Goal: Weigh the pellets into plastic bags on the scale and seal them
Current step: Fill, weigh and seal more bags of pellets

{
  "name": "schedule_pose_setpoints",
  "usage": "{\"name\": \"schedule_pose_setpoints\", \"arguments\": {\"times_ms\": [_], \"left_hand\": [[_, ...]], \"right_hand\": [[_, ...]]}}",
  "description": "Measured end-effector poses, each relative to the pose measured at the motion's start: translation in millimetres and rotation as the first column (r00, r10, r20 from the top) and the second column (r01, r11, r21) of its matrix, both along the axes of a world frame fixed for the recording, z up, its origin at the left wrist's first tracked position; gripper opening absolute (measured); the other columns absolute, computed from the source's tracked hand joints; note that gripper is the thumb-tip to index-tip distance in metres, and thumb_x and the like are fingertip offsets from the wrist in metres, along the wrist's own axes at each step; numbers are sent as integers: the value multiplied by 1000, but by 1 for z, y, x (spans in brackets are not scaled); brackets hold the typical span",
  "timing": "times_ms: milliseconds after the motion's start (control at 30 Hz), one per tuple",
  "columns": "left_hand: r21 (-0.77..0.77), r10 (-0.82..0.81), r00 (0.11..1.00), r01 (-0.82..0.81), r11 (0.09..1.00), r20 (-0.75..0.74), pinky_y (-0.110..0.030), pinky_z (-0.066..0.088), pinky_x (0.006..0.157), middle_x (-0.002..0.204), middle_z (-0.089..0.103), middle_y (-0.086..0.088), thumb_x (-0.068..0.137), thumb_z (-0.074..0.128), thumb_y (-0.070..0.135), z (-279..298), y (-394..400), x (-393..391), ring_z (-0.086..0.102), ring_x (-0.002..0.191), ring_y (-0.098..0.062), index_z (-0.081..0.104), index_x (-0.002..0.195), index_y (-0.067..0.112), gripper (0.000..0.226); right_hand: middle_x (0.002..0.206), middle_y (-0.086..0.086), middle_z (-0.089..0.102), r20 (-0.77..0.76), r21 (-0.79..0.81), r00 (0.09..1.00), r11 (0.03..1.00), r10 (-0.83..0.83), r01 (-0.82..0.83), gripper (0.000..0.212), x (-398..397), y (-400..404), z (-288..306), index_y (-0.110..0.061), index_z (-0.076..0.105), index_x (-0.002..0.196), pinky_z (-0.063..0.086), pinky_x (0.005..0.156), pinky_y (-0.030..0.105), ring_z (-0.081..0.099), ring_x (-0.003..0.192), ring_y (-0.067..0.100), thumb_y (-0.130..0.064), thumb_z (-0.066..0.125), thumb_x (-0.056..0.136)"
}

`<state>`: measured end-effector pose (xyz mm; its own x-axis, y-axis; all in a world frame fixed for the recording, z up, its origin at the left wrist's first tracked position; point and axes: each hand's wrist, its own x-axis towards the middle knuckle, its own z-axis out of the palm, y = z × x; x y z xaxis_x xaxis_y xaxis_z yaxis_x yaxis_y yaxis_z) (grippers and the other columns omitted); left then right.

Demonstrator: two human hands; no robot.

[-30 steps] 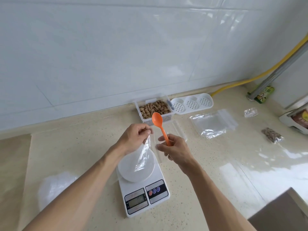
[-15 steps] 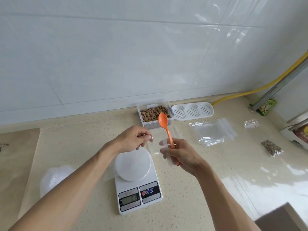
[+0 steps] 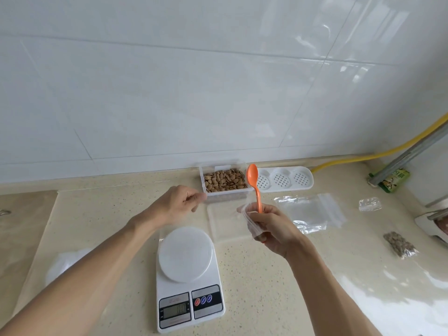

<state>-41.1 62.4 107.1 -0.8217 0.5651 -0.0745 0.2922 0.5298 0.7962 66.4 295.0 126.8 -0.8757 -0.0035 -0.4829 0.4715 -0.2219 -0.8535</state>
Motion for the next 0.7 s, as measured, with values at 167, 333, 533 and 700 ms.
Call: {"name": "schedule_pose_setpoints", "arguments": {"times_ms": [167,333,533,700], "left_hand": [[-114,83,968,-112,987,-236,-31,20,48,50,24,8,85,24,77,-18,-8,-21,23,47,-12,22,57,19,65],[-214,-40,924,-46,976,-380,-34,46,72,85,67,4,82,9,82,-18,-1,-26,64,87,-24,62,87,33,72],[-299,-269,935,195,934,-231,-28,24,112,142,39,5,55,72,73,-10,32,-8,36,129,-16,15,149,27,119],[-166,-105,968,68,984,-227,-18,36,83,112,50,10,63,78,52,-24,21,-18,51,103,-9,33,142,28,94]], "right_hand": [[59,9,53,4,-58,999,998,34,-34,34,-16,-5,-4,-16,75,75,22,47,24,38,49,13,3,54,93],[55,6,59,-11,45,1000,999,-1,2,25,-37,-15,-7,-13,75,87,25,46,23,44,51,14,2,55,92],[62,9,65,42,199,998,979,37,-44,14,-62,-39,-24,-6,72,96,29,46,24,47,46,12,-2,60,90],[81,15,70,57,169,997,985,-47,37,18,-71,-36,-38,-6,71,97,31,48,26,49,52,13,-23,65,94]]}}
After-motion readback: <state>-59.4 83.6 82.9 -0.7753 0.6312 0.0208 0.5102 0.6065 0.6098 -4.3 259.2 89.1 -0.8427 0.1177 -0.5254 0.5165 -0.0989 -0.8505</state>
